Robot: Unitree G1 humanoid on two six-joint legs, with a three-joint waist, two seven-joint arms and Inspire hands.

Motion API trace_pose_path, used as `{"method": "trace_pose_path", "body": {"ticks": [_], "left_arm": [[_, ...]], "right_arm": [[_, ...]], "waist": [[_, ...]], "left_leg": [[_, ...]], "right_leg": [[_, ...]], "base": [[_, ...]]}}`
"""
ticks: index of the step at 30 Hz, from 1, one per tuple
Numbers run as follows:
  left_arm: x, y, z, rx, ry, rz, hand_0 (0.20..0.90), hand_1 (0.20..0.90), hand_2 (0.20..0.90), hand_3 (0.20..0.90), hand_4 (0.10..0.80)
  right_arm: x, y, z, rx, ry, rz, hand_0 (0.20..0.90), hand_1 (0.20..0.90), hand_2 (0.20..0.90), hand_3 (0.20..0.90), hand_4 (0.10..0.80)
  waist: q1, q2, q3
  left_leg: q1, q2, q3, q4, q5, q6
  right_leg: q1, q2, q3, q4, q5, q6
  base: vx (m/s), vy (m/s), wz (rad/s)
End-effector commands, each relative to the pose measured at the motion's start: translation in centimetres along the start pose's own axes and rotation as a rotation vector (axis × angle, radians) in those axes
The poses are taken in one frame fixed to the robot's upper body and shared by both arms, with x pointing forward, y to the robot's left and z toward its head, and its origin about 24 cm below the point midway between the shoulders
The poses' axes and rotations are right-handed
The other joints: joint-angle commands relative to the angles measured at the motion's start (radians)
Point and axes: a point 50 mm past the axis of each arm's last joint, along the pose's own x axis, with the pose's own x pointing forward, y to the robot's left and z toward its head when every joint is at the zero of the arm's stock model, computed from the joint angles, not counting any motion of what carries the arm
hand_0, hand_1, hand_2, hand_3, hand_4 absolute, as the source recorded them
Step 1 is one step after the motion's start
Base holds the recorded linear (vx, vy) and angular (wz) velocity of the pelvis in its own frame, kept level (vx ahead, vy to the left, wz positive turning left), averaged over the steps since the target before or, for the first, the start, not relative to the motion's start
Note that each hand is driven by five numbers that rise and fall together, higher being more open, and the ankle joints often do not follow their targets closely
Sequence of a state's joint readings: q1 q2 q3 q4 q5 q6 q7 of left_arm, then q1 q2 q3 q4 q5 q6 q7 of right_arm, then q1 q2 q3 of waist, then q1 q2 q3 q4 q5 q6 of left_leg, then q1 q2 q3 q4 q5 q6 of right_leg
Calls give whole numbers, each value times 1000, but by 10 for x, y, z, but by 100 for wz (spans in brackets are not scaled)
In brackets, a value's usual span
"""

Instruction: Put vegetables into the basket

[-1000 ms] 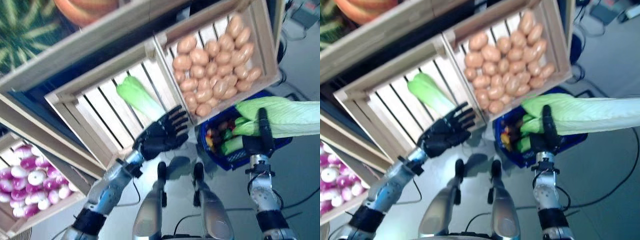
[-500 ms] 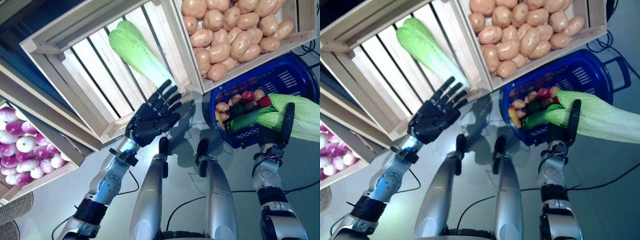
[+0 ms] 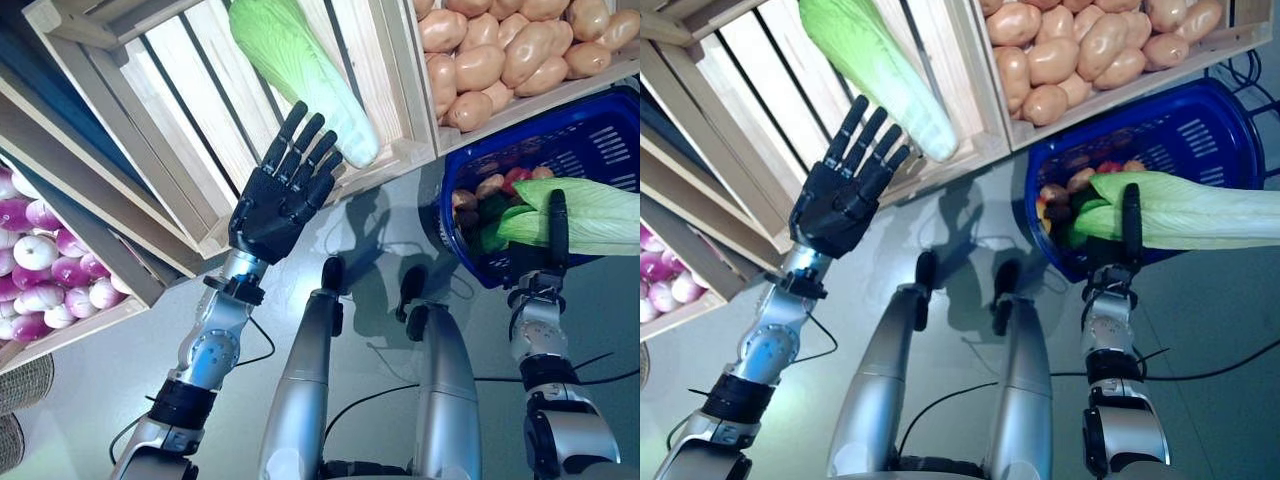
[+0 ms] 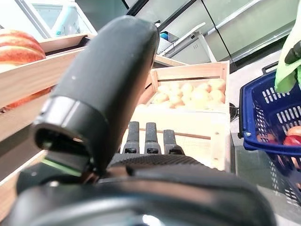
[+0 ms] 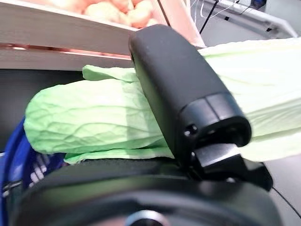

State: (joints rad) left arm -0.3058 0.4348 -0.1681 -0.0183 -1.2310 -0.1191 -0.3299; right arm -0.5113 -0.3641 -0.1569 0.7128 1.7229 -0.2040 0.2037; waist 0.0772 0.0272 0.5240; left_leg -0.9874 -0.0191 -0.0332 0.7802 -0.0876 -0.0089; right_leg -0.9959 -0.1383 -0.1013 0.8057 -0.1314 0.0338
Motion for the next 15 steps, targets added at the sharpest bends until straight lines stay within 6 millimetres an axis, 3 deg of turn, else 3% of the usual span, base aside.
{"method": "trace_pose_path", "body": {"ticks": [1,9,14,15], "left_arm": [[13,-30,30,20,-196,-166,900,900,900,900,800],[18,-32,38,55,-186,-154,900,900,900,900,800],[17,-35,37,45,-173,-166,900,900,900,900,800],[19,-37,35,37,-172,-171,900,900,900,900,800]], "right_arm": [[14,28,35,-166,-20,60,300,300,300,300,400],[15,5,31,-182,99,-261,300,300,300,300,400],[16,3,31,-166,110,-317,300,300,300,300,400],[18,6,28,-148,108,-323,396,396,396,396,464]], "waist": [[2,20,-4],[15,4,-4],[24,1,-4],[27,0,-4]], "left_leg": [[-25,-30,13,-11,-34,21],[-25,-32,-3,-31,-31,18],[-7,-38,-12,-53,-27,20],[-14,-37,-9,-70,4,24]], "right_leg": [[25,15,16,37,29,14],[33,26,-1,6,40,10],[52,36,-10,-20,49,11],[48,36,-20,-42,75,4]], "base": [[41,-41,-3],[41,-67,4],[6,-31,2],[12,-36,0]]}}
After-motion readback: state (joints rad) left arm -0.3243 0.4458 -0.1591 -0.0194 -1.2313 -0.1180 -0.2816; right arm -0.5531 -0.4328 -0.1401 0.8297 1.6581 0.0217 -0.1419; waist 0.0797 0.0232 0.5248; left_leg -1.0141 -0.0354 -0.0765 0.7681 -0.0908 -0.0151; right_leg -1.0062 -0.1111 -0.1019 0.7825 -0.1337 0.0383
